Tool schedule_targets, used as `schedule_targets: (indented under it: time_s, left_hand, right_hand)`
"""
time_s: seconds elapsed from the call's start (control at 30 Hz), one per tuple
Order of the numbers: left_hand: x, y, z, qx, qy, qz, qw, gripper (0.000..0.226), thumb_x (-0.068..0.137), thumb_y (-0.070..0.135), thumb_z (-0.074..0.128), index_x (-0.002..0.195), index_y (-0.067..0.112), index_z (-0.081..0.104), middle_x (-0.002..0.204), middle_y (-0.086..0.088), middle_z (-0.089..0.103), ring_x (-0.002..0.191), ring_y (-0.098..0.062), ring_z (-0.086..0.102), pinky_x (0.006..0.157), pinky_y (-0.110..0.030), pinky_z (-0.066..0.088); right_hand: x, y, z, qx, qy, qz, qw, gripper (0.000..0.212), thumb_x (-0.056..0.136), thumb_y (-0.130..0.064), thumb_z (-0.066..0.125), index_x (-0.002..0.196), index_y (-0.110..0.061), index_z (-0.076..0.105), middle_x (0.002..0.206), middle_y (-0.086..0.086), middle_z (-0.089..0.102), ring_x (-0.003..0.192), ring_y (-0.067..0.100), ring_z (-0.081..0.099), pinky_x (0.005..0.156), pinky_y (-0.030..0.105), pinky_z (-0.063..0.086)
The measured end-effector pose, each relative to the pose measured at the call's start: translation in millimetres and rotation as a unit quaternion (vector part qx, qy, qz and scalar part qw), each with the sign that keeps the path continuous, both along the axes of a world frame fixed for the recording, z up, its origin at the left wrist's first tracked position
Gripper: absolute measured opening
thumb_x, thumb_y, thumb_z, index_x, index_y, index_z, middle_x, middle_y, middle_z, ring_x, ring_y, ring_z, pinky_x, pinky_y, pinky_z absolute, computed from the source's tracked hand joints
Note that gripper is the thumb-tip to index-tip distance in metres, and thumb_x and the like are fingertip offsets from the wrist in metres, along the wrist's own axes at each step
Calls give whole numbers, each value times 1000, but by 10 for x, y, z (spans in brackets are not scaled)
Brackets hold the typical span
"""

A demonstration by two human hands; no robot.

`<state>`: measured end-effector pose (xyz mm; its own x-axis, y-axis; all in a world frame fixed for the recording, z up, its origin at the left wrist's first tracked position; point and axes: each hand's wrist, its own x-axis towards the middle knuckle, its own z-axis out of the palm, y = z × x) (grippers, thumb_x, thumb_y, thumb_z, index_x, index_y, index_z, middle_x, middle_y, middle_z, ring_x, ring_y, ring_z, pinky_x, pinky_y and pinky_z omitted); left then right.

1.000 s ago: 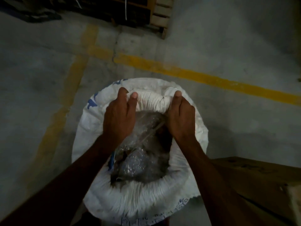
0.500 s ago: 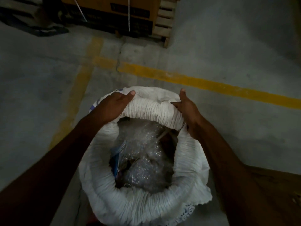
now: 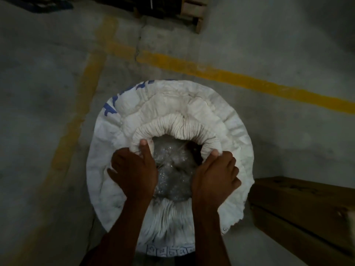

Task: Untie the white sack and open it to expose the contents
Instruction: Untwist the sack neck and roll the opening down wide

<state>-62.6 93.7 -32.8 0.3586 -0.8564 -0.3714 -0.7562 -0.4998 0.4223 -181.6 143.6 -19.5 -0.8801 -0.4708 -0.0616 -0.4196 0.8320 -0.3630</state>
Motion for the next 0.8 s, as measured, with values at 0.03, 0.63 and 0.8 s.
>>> schedule_targets:
  time_s: [0.03, 0.63, 0.8]
  left_hand:
    - [-52, -36, -14, -14, 12, 23, 1000, 100, 92, 80, 7, 125, -2, 53, 128, -27, 60, 121, -44, 58, 103, -54, 42]
    - [630, -288, 325, -35, 261, -131, 956, 46, 98, 56, 58, 131, 25, 54, 108, 31, 58, 92, 25, 56, 80, 7, 34]
    - [509, 129, 314, -110, 96, -55, 988, 63, 94, 70, 52, 135, 22, 50, 119, 1, 66, 108, -22, 65, 91, -38, 51]
  right_hand:
    - [10, -33, -23, -29, -13, -9, 999, 41, 106, -39, 27, 101, -11, 57, 96, 14, 68, 91, 36, 62, 80, 43, 41]
    - [-602, 67, 98, -288, -600, -270, 695, 70, 103, -63, 28, 137, -9, 57, 140, 20, 61, 126, 33, 59, 116, 50, 38]
    - [-77, 138, 286, -244, -358, -228, 872, 58, 108, -53, 29, 141, -15, 56, 134, -1, 59, 122, 16, 54, 111, 29, 36]
